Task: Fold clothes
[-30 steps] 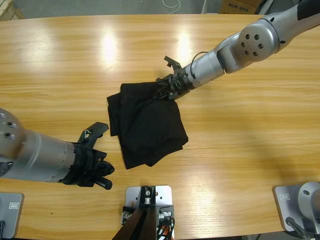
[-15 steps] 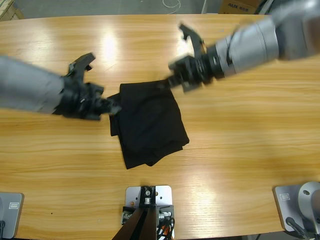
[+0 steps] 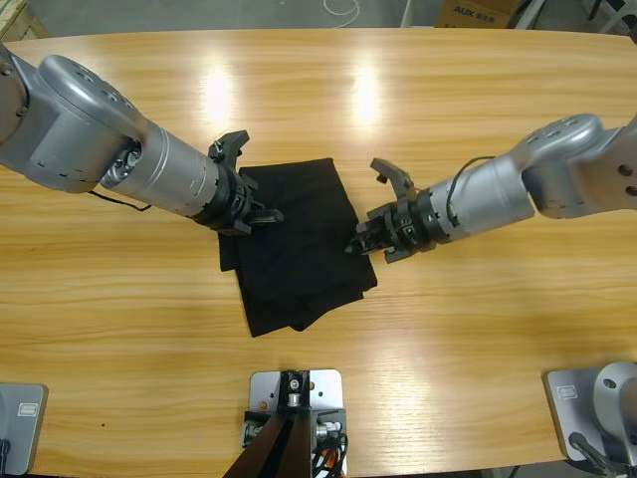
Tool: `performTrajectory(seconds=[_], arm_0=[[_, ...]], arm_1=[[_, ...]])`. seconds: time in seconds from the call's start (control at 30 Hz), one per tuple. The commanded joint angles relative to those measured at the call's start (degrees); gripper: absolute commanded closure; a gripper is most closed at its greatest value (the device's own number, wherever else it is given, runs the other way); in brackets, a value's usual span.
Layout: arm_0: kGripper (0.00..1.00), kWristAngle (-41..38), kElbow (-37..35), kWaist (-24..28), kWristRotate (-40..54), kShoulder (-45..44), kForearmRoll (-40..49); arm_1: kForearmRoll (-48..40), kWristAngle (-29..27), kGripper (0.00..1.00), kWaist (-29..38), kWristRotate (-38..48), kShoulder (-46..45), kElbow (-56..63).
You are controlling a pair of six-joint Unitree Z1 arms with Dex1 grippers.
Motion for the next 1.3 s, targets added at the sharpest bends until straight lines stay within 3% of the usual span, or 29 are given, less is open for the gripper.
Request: performTrajectory(seconds=[0.03, 0.33, 0.6, 0.67, 0.77, 0.83, 0.87, 1.03, 1.07, 1.1, 1.13, 1.3], arm_0=[[1.0, -0.7, 0.3, 0.5, 0.3, 3.9, -0.3], [1.0, -0.6, 4.4, 2.3, 0.4, 1.5, -0.2], [1.0, -0.3, 10.1, 10.4, 2.4, -6.4, -0.2], [1.0, -0.3, 10.5, 11.5, 2.7, -8.6, -0.2], [1.0, -0.4, 9.8, 11.3, 3.7, -12.8, -0.2], [1.0, -0.6, 9.7, 10.8, 3.9, -15.1, -0.2], [1.0, -1.2, 9.6, 10.4, 4.4, -15.7, -0.3], [1.0, -7.2, 7.3, 6.1, 16.1, -14.3, -1.3], [0.961, -8.0, 6.4, 4.8, 19.1, -14.0, -1.2], [0.4, -8.5, 5.2, 3.2, 24.3, -13.4, -1.1], [0.091, -8.8, 3.9, 1.8, 30.8, -12.7, -0.5], [0.055, -6.4, -6.7, -1.9, 52.6, -7.0, 11.5]], arm_1=[[-0.8, -2.4, 1.0, 0.7, 1.2, 6.7, 3.5], [-0.4, -5.2, 1.0, 0.8, 3.0, 8.3, 6.7], [-0.5, -5.3, 1.0, 0.8, 2.9, 8.0, 7.2], [-0.6, -5.3, 1.0, 0.9, 2.9, 6.3, 7.3], [-0.2, -9.5, 0.981, 4.2, 5.1, -3.7, 7.2], [1.1, -12.7, 0.068, 7.8, 7.7, -12.7, 6.7], [3.8, -15.5, 0.001, 9.5, 8.8, -16.8, 5.9], [23.2, -33.9, 0.0, 16.2, 13.1, -27.8, -0.6], [25.3, -35.6, 0.0, 16.4, 13.3, -29.4, -1.1], [28.0, -37.0, 0.0, 16.5, 13.4, -30.8, -1.7], [31.0, -38.5, 0.0, 16.6, 13.5, -32.0, -2.6], [41.8, -42.3, 0.0, 16.6, 13.6, -34.9, -4.2]])
